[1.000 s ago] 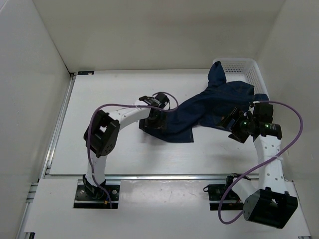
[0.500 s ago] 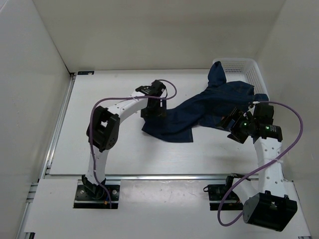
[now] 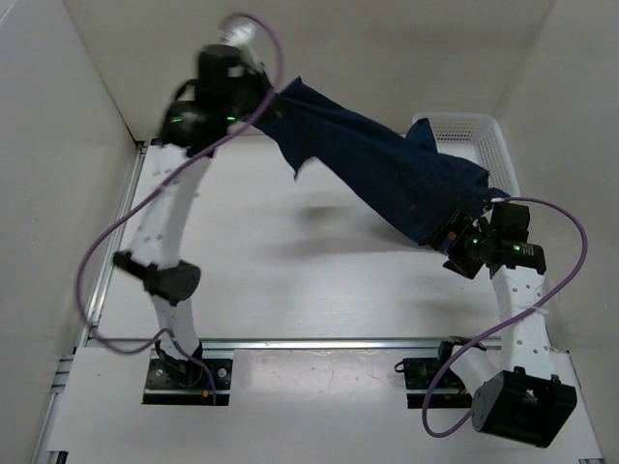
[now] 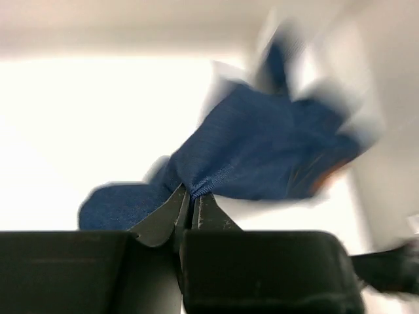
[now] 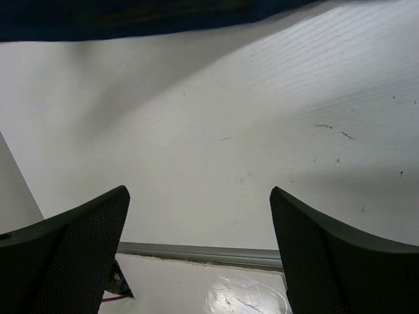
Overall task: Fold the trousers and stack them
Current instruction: Flatten the trousers out
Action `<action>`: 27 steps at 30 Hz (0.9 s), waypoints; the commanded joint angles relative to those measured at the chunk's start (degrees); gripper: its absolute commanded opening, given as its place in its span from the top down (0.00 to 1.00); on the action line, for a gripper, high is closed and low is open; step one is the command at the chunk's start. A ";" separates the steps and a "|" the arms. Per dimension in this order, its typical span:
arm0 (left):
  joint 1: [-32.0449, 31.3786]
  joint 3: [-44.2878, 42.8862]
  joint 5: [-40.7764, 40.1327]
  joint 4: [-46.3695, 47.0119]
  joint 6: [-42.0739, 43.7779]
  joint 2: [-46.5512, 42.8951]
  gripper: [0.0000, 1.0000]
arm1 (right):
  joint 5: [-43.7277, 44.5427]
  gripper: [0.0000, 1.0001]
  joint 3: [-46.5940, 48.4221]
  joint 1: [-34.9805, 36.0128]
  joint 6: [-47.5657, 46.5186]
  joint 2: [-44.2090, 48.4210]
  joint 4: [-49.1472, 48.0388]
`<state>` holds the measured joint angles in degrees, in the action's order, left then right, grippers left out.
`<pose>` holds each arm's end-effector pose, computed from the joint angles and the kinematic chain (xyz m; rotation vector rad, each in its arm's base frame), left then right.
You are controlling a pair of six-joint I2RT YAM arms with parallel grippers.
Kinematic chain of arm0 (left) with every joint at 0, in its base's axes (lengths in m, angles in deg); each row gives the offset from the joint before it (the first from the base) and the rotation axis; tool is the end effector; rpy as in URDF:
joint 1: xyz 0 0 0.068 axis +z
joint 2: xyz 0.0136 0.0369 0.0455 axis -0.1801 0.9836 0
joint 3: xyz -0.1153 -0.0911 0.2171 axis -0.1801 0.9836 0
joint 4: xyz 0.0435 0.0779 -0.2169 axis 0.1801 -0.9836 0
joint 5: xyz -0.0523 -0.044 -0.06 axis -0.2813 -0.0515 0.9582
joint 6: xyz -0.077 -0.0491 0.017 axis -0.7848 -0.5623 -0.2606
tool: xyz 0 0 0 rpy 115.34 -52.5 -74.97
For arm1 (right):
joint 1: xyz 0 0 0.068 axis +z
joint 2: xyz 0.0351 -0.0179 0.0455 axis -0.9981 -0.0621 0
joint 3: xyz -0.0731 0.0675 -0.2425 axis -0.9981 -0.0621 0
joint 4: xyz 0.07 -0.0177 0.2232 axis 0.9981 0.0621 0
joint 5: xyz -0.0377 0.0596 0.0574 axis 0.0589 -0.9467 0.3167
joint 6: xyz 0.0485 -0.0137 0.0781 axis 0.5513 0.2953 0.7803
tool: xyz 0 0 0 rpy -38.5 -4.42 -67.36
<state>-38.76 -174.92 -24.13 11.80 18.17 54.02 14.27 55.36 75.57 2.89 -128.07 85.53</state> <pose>0.3623 -0.1961 0.4258 0.0923 2.1523 -0.5405 0.1935 -0.0075 0.2485 0.6233 2.3617 0.5535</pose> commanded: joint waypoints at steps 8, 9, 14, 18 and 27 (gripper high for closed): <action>7.90 5.03 -3.17 5.73 -4.64 -29.81 0.90 | -0.53 0.06 -0.26 -0.20 0.13 -1.13 -4.16; 7.90 7.14 -4.31 5.73 -4.64 -32.17 0.90 | -1.75 0.06 -0.79 -0.20 0.13 -1.13 -4.77; 8.42 24.70 -11.95 5.73 -5.87 -36.50 0.90 | -3.70 0.05 -2.55 3.03 -1.44 -2.27 -5.92; 8.43 25.80 -10.04 5.73 -5.87 -35.28 0.90 | 3.28 0.03 1.83 15.32 -2.86 -7.19 -5.84; 0.98 7.29 6.38 3.45 -6.93 -16.22 0.90 | 15.81 0.03 5.71 28.89 5.13 -9.23 -7.67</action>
<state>-34.19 -159.93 -25.37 14.23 12.14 37.23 24.80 59.27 104.46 5.12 -138.99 79.78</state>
